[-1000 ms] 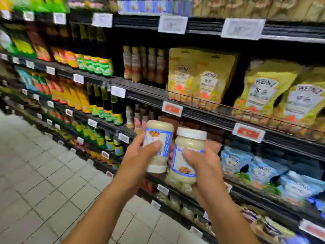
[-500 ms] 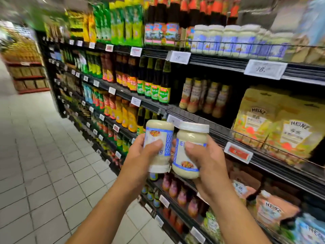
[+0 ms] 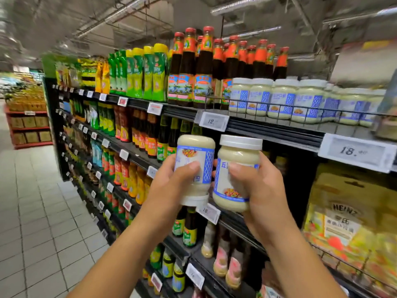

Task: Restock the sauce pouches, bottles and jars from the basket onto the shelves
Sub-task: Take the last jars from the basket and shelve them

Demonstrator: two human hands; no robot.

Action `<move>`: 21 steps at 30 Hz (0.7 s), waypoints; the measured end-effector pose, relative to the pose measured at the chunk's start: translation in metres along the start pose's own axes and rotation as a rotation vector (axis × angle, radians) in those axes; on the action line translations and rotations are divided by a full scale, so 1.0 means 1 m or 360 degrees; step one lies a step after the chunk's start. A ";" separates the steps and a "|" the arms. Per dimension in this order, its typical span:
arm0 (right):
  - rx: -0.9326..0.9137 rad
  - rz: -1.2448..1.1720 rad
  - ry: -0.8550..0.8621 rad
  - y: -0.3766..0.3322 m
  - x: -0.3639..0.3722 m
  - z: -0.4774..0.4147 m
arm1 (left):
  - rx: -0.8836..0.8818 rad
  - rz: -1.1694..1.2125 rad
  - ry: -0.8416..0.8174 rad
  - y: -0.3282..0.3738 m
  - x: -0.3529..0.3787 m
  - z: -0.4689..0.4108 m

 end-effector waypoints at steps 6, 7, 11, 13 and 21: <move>-0.0080 0.0070 -0.0088 -0.032 0.000 -0.054 | 0.0138 -0.0017 -0.0072 0.021 0.021 -0.063; -0.0105 0.0111 -0.0084 -0.037 -0.001 -0.061 | 0.0160 -0.0017 -0.0086 0.025 0.025 -0.073; -0.0336 0.0184 -0.0010 -0.067 -0.003 -0.085 | 0.0227 0.0098 -0.0206 0.037 0.040 -0.110; -0.0398 0.0196 0.0025 -0.079 -0.003 -0.097 | 0.0273 0.0169 -0.0319 0.045 0.050 -0.128; -0.0531 0.0414 0.0277 -0.113 -0.007 -0.143 | 0.0356 0.0128 -0.0607 0.063 0.070 -0.214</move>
Point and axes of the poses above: each hand's wrist, its own z-axis away from the middle knuckle, its own x-axis out of the palm, y = z × x, the point moved 6 cm from there along -z, towards the middle knuckle, and after that the axes turned 6 degrees about x, right-handed, at the moved point
